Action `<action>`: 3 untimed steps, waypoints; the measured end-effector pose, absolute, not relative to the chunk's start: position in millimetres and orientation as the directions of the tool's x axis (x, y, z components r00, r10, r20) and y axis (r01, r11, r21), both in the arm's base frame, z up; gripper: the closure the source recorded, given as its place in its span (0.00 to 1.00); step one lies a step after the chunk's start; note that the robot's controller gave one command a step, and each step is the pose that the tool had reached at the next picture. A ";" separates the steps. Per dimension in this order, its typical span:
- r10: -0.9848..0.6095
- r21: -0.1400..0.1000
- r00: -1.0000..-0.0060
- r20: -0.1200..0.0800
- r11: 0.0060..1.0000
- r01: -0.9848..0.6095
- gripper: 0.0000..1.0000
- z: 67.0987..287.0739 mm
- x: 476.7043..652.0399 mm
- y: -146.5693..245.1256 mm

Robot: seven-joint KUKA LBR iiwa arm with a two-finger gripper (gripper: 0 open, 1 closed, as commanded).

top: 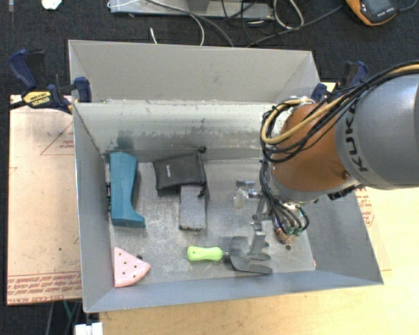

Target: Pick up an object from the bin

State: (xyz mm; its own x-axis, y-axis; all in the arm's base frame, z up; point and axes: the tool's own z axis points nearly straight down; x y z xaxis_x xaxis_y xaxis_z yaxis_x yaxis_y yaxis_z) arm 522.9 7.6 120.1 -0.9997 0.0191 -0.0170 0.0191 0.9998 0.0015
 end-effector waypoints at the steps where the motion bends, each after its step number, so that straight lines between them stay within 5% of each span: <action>1: -0.068 0.002 -0.998 -0.004 0.998 -0.068 0.00 80.3 492.4 46.3; 2: -0.010 0.000 -1.000 -0.018 1.000 -0.010 1.00 70.1 488.5 32.2; 3: -0.011 -0.001 -1.000 -0.018 1.000 -0.011 1.00 70.2 488.6 32.4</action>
Offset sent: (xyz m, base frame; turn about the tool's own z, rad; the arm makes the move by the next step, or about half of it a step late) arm -0.0351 0.0237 -0.0501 -0.0303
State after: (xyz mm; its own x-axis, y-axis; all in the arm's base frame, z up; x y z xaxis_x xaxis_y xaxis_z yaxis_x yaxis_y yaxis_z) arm 488.6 32.4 70.2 -0.9998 -0.0115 -0.0182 -0.0115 0.9999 -0.0005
